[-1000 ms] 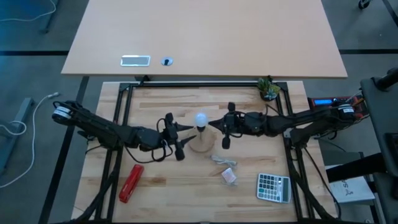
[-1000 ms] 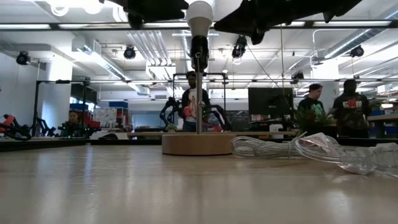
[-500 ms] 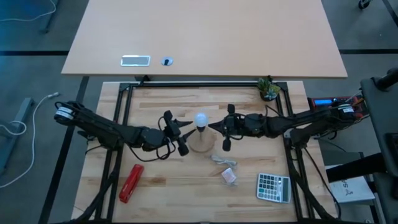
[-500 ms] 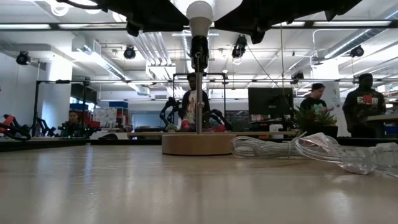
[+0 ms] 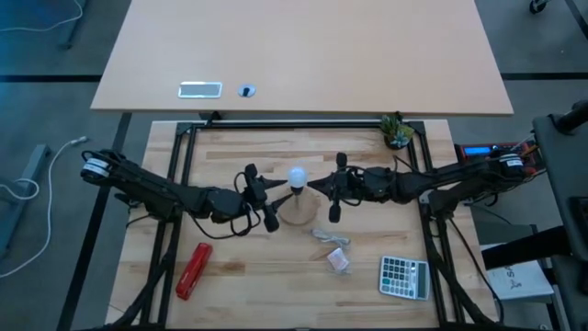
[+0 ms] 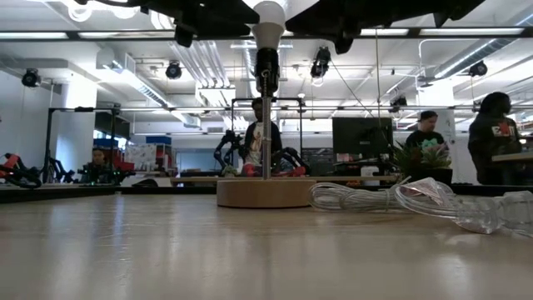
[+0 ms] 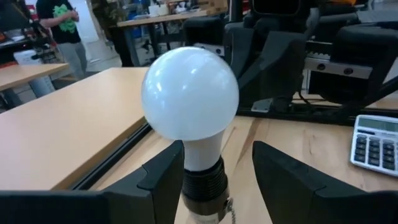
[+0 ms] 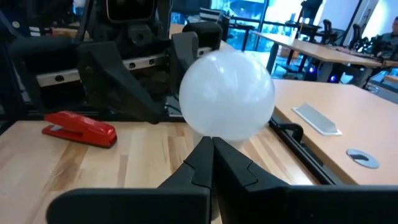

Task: Screw lightbulb
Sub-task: Remove the lightbulb from the lamp

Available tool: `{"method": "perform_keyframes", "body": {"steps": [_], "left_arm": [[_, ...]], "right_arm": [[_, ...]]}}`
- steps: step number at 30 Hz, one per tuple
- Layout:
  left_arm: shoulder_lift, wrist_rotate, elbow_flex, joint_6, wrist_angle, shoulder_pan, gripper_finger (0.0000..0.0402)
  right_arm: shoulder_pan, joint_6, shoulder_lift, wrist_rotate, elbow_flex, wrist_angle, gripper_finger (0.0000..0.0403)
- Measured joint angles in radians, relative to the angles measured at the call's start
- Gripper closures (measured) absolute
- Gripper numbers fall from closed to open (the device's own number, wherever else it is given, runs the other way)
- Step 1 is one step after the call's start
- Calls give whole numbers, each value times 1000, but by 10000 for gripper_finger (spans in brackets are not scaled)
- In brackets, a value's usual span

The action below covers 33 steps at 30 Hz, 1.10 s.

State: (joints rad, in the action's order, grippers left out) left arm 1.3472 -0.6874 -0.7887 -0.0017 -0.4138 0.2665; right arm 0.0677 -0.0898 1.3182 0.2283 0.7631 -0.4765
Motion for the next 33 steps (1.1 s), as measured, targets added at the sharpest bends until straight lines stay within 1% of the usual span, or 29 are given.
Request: {"method": "perform_keyframes", "body": {"steps": [4, 9, 12, 16, 19, 23, 27, 33], "left_arm": [[0, 24, 0, 18, -21, 0, 223], [0, 24, 0, 44, -33, 0, 233], [0, 27, 0, 45, -33, -1, 239], [0, 80, 0, 45, -40, -1, 245], [0, 101, 0, 44, -48, -1, 250], [-1, 102, 0, 45, -40, -1, 255], [-20, 101, 0, 42, -7, 6, 258], [-50, 93, 0, 37, 26, 8, 254]], "right_arm": [[0, 0, 1, -45, 0, -24, 403], [0, 0, 8, -53, 0, -54, 403], [-4, 0, 13, -47, 0, -61, 403], [-14, 6, 13, -42, 0, -61, 403], [-16, 3, 13, -26, 0, -61, 403], [-16, -26, 13, 17, 0, -55, 403], [-16, -25, 13, 18, 0, -30, 403], [-16, 9, 7, 19, 0, 57, 403]]}}
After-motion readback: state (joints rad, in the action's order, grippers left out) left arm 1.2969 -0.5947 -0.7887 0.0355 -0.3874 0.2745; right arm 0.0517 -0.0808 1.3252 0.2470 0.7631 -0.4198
